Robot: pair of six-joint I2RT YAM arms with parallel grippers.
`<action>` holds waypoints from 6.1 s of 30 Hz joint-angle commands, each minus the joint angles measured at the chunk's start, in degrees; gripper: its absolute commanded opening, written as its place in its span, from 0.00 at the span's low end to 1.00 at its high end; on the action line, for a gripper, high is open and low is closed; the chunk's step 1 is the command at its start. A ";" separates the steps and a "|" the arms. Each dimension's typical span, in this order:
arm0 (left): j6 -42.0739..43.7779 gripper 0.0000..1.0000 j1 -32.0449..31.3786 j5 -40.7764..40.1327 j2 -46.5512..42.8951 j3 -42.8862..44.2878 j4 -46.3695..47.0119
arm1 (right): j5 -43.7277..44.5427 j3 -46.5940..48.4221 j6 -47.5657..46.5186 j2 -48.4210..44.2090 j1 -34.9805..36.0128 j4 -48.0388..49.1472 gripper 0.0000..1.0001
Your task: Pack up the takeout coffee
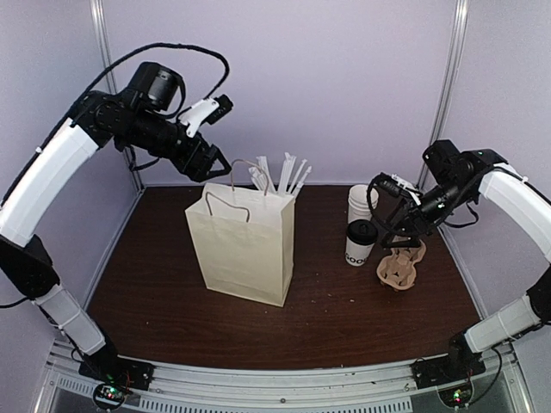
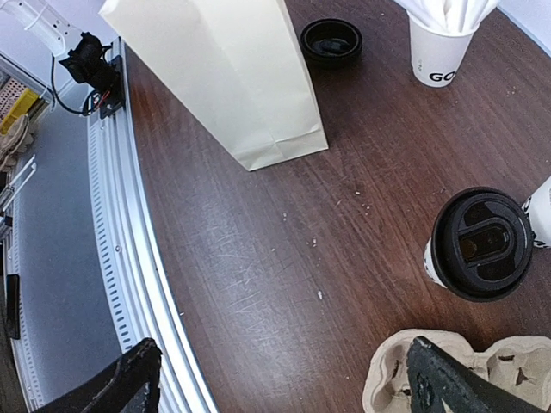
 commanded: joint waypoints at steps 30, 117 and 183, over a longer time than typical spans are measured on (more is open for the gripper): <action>26.48 0.31 8.69 21.36 20.38 7.24 -5.72 | -4.68 2.91 -4.54 0.98 -0.26 -8.42 0.97; 0.24 0.00 5.27 35.06 3.59 -18.02 6.63 | 37.53 -10.54 -6.88 21.25 -22.27 -4.24 0.56; -2.90 0.06 5.27 33.74 4.20 -20.18 9.48 | 40.12 3.89 21.68 31.72 -19.59 3.59 0.37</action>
